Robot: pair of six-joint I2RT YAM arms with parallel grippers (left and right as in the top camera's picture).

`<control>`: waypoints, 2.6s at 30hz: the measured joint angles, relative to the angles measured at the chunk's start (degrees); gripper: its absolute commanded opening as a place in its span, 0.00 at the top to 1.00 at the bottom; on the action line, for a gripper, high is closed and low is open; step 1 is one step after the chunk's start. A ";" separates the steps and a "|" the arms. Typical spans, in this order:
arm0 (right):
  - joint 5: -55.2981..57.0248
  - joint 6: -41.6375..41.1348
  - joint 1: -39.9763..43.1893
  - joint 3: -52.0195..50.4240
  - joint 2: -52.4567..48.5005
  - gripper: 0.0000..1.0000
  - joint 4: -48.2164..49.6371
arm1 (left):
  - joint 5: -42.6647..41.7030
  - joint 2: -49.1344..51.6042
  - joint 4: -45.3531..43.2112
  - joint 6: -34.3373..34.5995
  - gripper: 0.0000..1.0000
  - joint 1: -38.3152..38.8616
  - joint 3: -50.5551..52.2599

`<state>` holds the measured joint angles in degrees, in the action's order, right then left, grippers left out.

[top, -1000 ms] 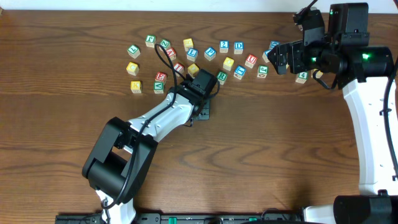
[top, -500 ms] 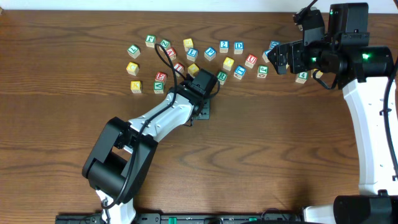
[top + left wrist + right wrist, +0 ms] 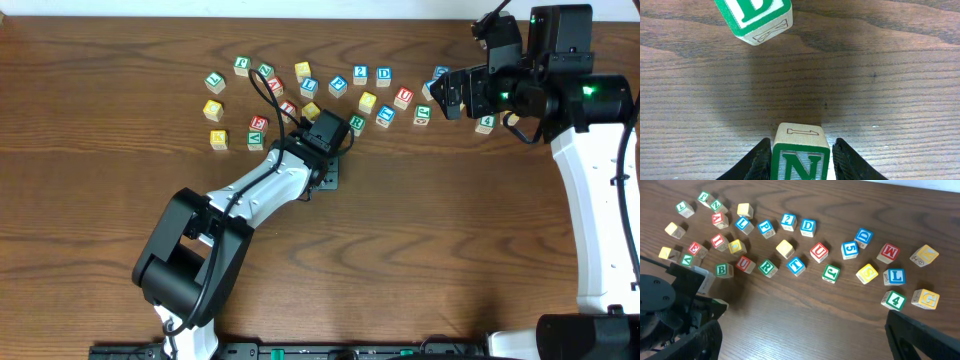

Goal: Spell out NEURIPS
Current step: 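Lower the green N block onto the open table area below the blocks, then open the left gripper and lift it back toward the left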

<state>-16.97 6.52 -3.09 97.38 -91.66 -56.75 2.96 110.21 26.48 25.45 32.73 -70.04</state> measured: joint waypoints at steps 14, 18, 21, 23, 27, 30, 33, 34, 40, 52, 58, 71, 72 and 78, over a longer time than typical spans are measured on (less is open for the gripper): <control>0.00 0.00 0.00 0.00 0.00 0.01 0.00 | 0.24 0.00 0.57 0.00 0.69 0.02 0.00; 0.00 0.00 0.00 0.00 0.00 0.01 0.00 | 0.72 0.00 0.48 0.02 0.68 0.07 0.00; 0.00 0.00 0.00 0.00 0.00 0.01 0.00 | 1.11 0.00 0.11 0.02 0.68 0.07 0.00; 0.00 0.00 0.00 0.00 0.00 0.01 0.00 | 1.42 0.02 0.00 0.04 0.68 0.07 0.00; 0.00 0.00 0.00 0.00 0.00 0.01 0.00 | 1.57 0.04 0.11 1.11 0.68 0.07 0.00; 0.00 0.00 0.00 0.00 0.00 0.01 0.00 | 1.73 0.07 0.13 1.90 0.68 0.07 0.00; 0.00 0.00 0.00 0.00 0.00 0.01 0.00 | 1.73 0.07 0.15 2.25 0.68 0.07 0.00; 0.00 0.00 0.00 0.00 0.00 0.01 0.00 | 1.73 0.07 0.15 2.45 0.68 0.07 0.00; 0.00 0.00 0.00 0.00 0.00 0.01 0.02 | 1.68 0.07 0.46 2.91 0.53 0.07 0.00; 0.00 0.00 0.00 0.00 0.00 0.01 0.00 | 1.75 -0.22 0.52 1.36 0.49 0.07 0.00; 0.00 0.00 0.00 0.00 0.00 0.01 0.00 | 1.75 -5.99 1.70 -1.84 0.43 -0.09 -0.15; -0.02 0.00 0.00 0.00 0.00 0.01 0.00 | -1.60 -20.15 24.17 -9.11 0.36 -11.61 -17.20; 0.00 0.00 0.00 0.00 0.00 0.01 0.02 | -1.70 -20.74 25.70 -9.62 0.34 -12.79 -18.29; 0.00 0.00 0.00 0.00 0.00 0.01 0.00 | -1.90 -23.21 29.49 -12.90 0.23 -18.51 -19.91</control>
<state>-16.97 6.52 -3.09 97.38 -91.66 -56.75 1.06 87.00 55.96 12.56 14.22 -89.95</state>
